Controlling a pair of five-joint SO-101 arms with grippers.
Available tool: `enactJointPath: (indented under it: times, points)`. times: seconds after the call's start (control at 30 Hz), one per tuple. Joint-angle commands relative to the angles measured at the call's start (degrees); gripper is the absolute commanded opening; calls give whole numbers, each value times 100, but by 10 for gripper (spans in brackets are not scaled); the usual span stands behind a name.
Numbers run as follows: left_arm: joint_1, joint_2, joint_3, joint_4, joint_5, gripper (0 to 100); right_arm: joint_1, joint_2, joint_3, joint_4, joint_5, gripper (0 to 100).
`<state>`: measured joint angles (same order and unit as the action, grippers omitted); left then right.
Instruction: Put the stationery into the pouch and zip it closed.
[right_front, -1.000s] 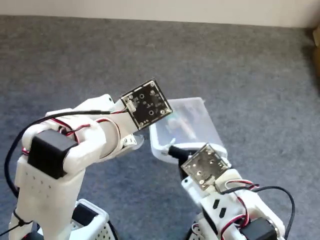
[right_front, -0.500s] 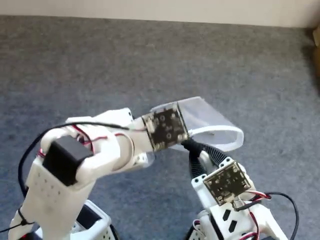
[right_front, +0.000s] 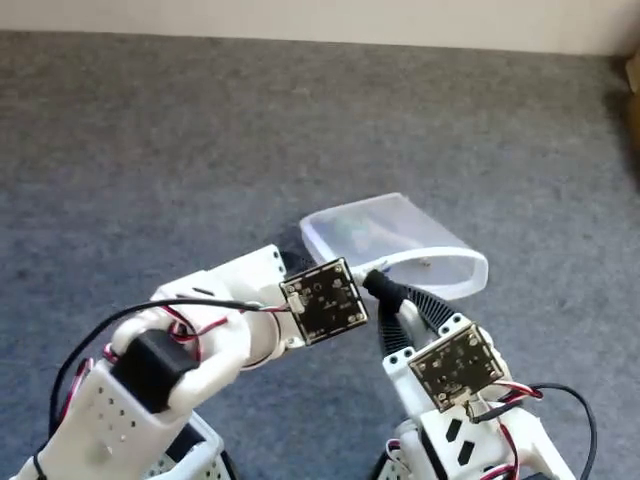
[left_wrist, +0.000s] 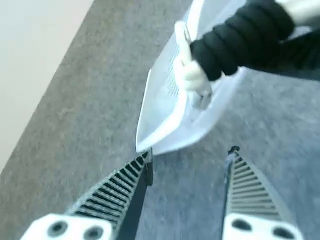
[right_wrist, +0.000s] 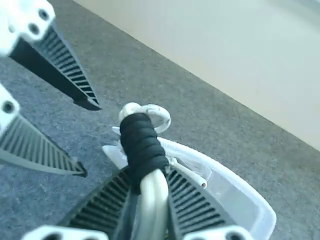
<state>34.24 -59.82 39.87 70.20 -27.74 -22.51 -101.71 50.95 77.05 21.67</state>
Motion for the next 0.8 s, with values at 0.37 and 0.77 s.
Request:
enactJointPath:
  times: [0.37,0.77]
  points:
    - [154,-127,1165,-2321,369,231,40,-66,-57,-312,-70,5]
    - [145,-180,1947,-3244,1204,173,40,-31,-48,-312,-70,5]
